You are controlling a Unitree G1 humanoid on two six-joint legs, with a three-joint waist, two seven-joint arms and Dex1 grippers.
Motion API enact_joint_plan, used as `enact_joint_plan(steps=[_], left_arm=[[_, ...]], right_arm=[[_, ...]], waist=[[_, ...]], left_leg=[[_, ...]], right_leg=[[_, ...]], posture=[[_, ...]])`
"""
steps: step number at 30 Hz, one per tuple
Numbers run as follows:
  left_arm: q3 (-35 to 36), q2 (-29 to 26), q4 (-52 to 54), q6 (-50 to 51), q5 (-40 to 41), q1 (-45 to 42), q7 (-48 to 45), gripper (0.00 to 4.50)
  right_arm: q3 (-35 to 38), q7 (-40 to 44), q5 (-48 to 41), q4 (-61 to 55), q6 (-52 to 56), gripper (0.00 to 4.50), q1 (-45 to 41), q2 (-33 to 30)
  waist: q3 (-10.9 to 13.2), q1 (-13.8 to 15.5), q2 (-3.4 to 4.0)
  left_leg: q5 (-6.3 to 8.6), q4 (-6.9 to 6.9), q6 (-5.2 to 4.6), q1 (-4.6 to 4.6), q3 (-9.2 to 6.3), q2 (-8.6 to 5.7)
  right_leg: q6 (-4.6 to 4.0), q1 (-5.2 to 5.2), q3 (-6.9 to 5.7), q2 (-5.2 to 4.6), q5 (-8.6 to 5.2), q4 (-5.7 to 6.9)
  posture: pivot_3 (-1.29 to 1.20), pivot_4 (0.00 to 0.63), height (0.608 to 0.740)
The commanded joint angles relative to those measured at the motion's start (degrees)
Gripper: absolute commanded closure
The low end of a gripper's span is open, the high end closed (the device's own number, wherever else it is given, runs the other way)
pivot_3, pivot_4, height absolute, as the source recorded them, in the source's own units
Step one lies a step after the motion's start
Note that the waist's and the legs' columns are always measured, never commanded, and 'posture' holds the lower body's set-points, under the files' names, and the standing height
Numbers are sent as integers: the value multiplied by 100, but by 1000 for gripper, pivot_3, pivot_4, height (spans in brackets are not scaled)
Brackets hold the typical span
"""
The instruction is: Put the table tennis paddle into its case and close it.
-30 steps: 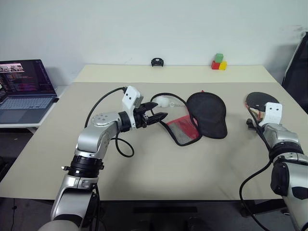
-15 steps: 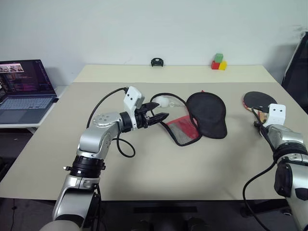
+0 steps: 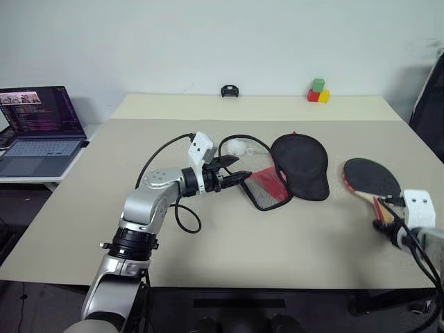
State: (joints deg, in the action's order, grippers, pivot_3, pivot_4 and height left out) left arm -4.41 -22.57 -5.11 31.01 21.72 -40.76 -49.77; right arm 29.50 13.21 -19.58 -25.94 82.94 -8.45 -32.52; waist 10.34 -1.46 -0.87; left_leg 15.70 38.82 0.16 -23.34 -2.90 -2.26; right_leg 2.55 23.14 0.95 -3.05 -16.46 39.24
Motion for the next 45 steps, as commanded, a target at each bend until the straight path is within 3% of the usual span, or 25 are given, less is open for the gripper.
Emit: enact_joint_plan(steps=[1,11,17,26,40,45], left_arm=[[-40,62,75,-34,48,-154,-92,1094],[-143,-43,23,-233,-58,-176,-451,1094],[-268,-529,504,-460,85,82,-1290,1094],[-428,-997,930,-506,314,17,-2362,1094],[-523,-987,709,-776,96,-90,-2499,1094],[-511,-1020,729,-786,81,-63,-2519,1094]], right_arm=[[387,55,-71,-546,478,3005,266,143],[220,83,77,-262,292,3005,143,162],[63,180,85,40,105,1169,40,-69],[-414,323,116,930,-516,1169,-659,-447],[-833,514,231,2097,-1111,1169,-952,-813],[-859,465,225,2093,-1069,2759,-930,-765]], waist=[[0,5,0],[0,-4,-1],[0,-28,-2],[-1,-25,0],[0,-20,-1],[0,-18,-2]], left_leg=[[-1,0,-1,1,-1,-1],[-4,1,-4,11,4,-5],[-4,-1,-5,43,8,-4],[-3,-4,-8,77,-6,-3],[-1,-4,-11,66,-9,-2],[-1,-3,-12,67,-9,-3]], right_leg=[[0,0,-1,0,0,2],[0,-1,2,0,0,18],[0,-33,3,0,0,18],[1,-86,-7,1,0,-9],[2,-85,-9,0,0,-25],[2,-87,-9,0,0,-24]], posture=[[0,150,740],[0,150,740],[0,150,740],[0,150,740],[0,150,740],[0,150,740]])
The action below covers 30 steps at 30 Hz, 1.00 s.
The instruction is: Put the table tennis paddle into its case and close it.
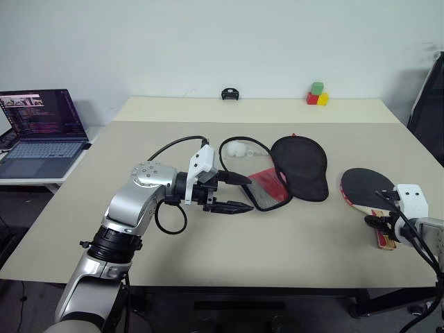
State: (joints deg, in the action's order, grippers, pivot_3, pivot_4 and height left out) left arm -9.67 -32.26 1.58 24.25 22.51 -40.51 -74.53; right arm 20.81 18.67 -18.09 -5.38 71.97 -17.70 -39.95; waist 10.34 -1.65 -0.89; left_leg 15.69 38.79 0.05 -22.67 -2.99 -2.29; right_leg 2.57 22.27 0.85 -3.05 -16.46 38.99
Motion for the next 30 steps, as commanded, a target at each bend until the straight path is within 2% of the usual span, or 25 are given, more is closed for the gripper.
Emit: enact_joint_plan(steps=[1,2,3,12,19,22,24,30], left_arm=[[16,-58,62,-111,0,-86,-46,1094],[18,-75,68,-115,-8,-76,-50,1094],[27,-100,82,-124,-24,-55,-41,1094],[110,-424,173,-133,5,130,-97,1094],[190,-598,166,-161,-1,224,5,1094],[183,-578,176,-192,7,213,52,1094],[191,-555,146,-224,-2,180,95,1094],[506,-403,-322,-296,-141,-74,789,1094]], right_arm=[[3,-88,77,30,29,3040,-3,-14],[5,-112,83,23,34,3336,-5,6],[8,-156,104,19,6,3421,-12,39],[349,-503,99,9,-176,3421,-540,231],[433,-440,-14,-11,-16,3421,-1516,-190],[236,-372,-73,33,53,3421,-1997,-269],[131,-376,-76,62,72,3421,-2188,-207],[-364,-603,-80,193,56,3421,-2744,775]], waist=[[0,0,0],[0,1,0],[0,0,-1],[1,-20,-1],[10,-13,12],[10,-4,12],[10,-13,12],[10,-35,12]], left_leg=[[0,0,0,0,0,0],[0,0,0,0,0,0],[0,0,0,0,0,0],[0,0,-1,8,6,0],[-1,-6,-1,-4,4,1],[0,-6,-1,-19,3,1],[0,-6,-1,-22,6,1],[0,-6,-2,-21,8,3]], right_leg=[[0,0,0,0,0,0],[0,0,0,-1,0,0],[0,0,-1,0,0,0],[6,-2,8,0,6,3],[5,11,4,0,5,-2],[5,21,2,-1,5,-8],[5,26,5,-1,5,-9],[4,35,10,0,5,3]], posture=[[0,150,740],[0,150,740],[0,150,740],[0,150,740],[0,150,740],[0,150,740],[0,150,740],[0,150,740]])
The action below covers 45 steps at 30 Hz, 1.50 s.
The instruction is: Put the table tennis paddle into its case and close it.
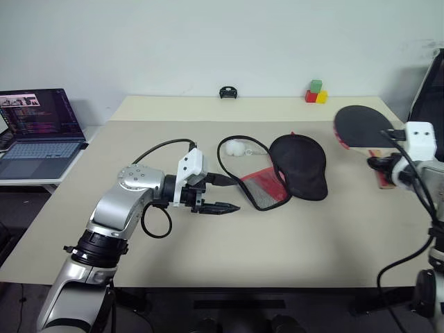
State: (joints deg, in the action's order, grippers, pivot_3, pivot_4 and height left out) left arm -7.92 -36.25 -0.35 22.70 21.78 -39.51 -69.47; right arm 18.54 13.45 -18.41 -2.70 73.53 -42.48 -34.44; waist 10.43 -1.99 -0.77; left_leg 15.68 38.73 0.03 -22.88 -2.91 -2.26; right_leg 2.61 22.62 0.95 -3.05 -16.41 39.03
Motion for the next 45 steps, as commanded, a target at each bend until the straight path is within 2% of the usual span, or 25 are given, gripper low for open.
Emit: enact_joint_plan(steps=[1,7,10,21,41,43,45], left_arm=[[388,-29,-144,-130,-48,-162,319,1094],[629,-11,-369,-163,-79,-252,686,1094],[742,12,-497,-196,-67,-332,850,1094],[772,28,-688,-368,-138,-357,950,1094],[745,93,-685,-408,-164,-287,986,1094],[746,99,-697,-409,-176,-290,998,1094],[744,99,-687,-405,-182,-279,1012,1094]], right_arm=[[-246,-135,6,80,-235,3421,-354,419],[-669,-221,279,1081,-1037,3421,-694,924],[-852,-194,429,1730,-1496,3421,-814,994],[-1125,-155,794,3146,-2405,3421,-1142,1093],[-1230,-238,904,3112,-2252,3421,-1107,1369],[-1199,-271,895,3088,-2237,2693,-1082,1404],[-1177,-293,874,3044,-2204,2235,-1076,1441]], waist=[[0,-2,0],[0,40,0],[0,38,0],[0,-2,0],[0,-6,0],[0,-6,0],[0,-6,0]], left_leg=[[0,0,0,-1,0,0],[-2,1,3,-27,6,-6],[-12,7,20,-60,5,-6],[-14,2,24,-63,14,-4],[-14,3,25,-63,15,-4],[-14,3,25,-63,15,-4],[-14,3,25,-63,15,-4]], right_leg=[[0,2,0,0,0,2],[0,35,-1,-3,0,-2],[-1,68,-2,-3,1,3],[-1,76,-1,-2,1,2],[-1,78,0,-2,1,5],[-1,78,0,-2,1,5],[-1,78,1,-2,1,6]], posture=[[0,150,740],[0,150,740],[0,150,740],[0,150,740],[0,150,740],[0,150,740],[0,150,740]])
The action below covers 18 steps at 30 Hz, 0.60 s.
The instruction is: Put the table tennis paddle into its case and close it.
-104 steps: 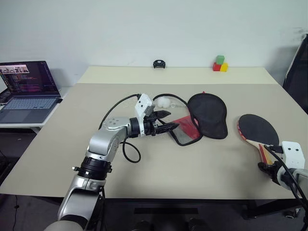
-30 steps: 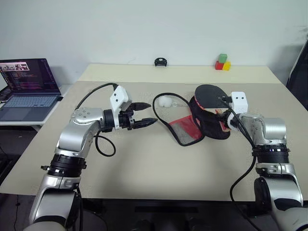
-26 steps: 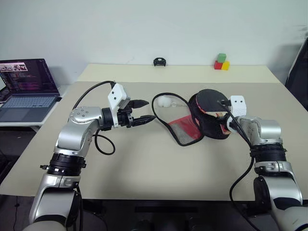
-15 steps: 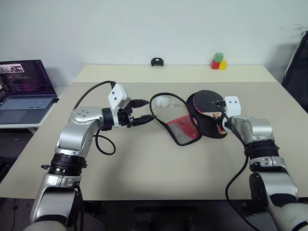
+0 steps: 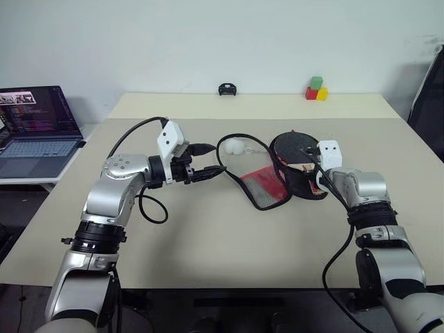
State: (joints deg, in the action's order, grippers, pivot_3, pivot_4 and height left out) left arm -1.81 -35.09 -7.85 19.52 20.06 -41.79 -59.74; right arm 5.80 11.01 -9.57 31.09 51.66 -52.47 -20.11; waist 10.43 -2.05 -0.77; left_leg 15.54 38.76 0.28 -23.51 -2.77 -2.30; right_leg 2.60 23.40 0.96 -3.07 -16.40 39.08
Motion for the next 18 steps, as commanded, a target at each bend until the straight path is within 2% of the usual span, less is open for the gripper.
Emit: enact_joint_plan(steps=[1,4,8,12,18], left_arm=[[132,-19,72,-84,-10,-42,51,1094],[144,-9,90,-63,-18,-13,131,1094],[152,-8,24,-120,-130,35,323,1094],[227,28,-150,-161,-246,60,601,1094],[312,100,-605,-252,-386,176,950,1094]], right_arm=[[111,-66,-23,-371,11,1896,-79,29],[199,-132,-118,-616,175,842,-103,129],[331,-59,-365,-1493,733,842,34,179],[325,181,-580,-2606,1299,842,403,-85],[91,1650,-1170,-3832,852,842,1225,-941]], waist=[[0,1,0],[0,0,0],[0,2,0],[-1,21,1],[-1,37,0]], left_leg=[[0,0,0,0,0,0],[0,1,0,0,-1,0],[0,1,0,0,-2,0],[1,1,-1,0,-4,0],[12,3,-20,-3,-6,-2]], right_leg=[[0,0,0,0,0,0],[0,0,0,0,0,1],[0,2,0,0,0,3],[0,2,0,0,0,2],[0,1,-6,0,0,1]], posture=[[0,150,740],[0,150,740],[0,150,740],[0,150,740],[0,150,740]])
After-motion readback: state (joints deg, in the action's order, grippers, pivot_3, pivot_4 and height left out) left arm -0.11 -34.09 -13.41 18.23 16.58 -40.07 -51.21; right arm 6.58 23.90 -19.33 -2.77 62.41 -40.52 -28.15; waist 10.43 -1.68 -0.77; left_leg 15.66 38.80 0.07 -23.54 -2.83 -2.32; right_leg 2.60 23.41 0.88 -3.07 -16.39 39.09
